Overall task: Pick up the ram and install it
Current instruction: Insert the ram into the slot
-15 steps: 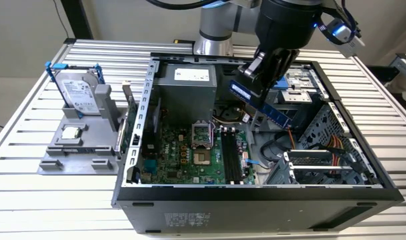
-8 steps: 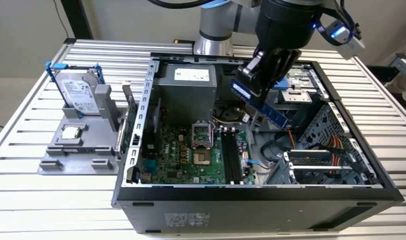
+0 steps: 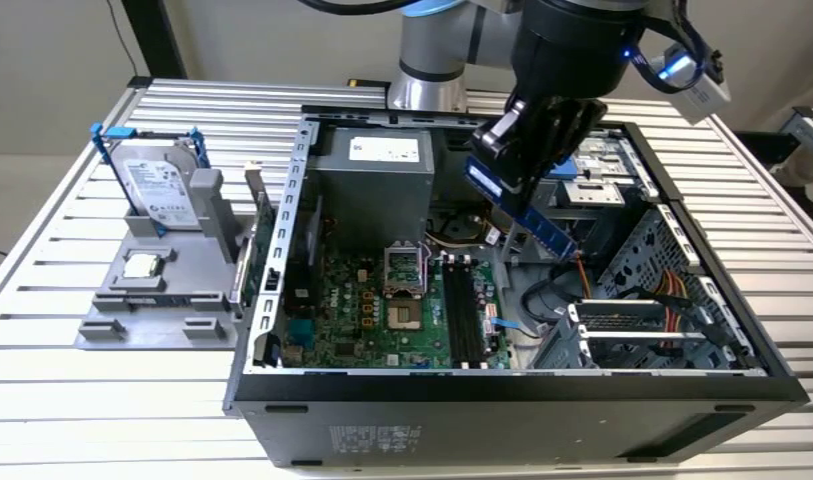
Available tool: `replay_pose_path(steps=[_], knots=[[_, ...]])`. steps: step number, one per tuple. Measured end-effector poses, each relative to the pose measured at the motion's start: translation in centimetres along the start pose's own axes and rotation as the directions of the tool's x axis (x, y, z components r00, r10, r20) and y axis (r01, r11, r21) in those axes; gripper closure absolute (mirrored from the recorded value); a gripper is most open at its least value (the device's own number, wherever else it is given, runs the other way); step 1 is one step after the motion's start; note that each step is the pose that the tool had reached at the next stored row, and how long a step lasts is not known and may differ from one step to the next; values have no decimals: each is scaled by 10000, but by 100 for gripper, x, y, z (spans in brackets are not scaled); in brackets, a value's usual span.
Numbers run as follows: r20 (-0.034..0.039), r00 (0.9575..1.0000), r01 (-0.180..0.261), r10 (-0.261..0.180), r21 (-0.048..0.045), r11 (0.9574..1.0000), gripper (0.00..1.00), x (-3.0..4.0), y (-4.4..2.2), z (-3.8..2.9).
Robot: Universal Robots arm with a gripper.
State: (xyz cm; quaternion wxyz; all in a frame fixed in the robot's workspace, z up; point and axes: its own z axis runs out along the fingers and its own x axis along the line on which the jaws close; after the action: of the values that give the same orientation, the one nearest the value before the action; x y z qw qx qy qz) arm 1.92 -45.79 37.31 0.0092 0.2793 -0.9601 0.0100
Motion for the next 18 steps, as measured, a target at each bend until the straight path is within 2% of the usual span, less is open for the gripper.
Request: replay_pose_path(steps=[8, 9, 13, 18], knots=[[-11, 9975, -712, 712, -16, 9975, 100, -2, -1, 0], [-14, 9953, -972, 972, -22, 9953, 100, -3, -2, 0], [-21, 9909, -1349, 1348, -30, 9909, 100, -3, -2, 0], [-29, 9833, -1818, 1817, -40, 9833, 100, -4, -2, 0]])
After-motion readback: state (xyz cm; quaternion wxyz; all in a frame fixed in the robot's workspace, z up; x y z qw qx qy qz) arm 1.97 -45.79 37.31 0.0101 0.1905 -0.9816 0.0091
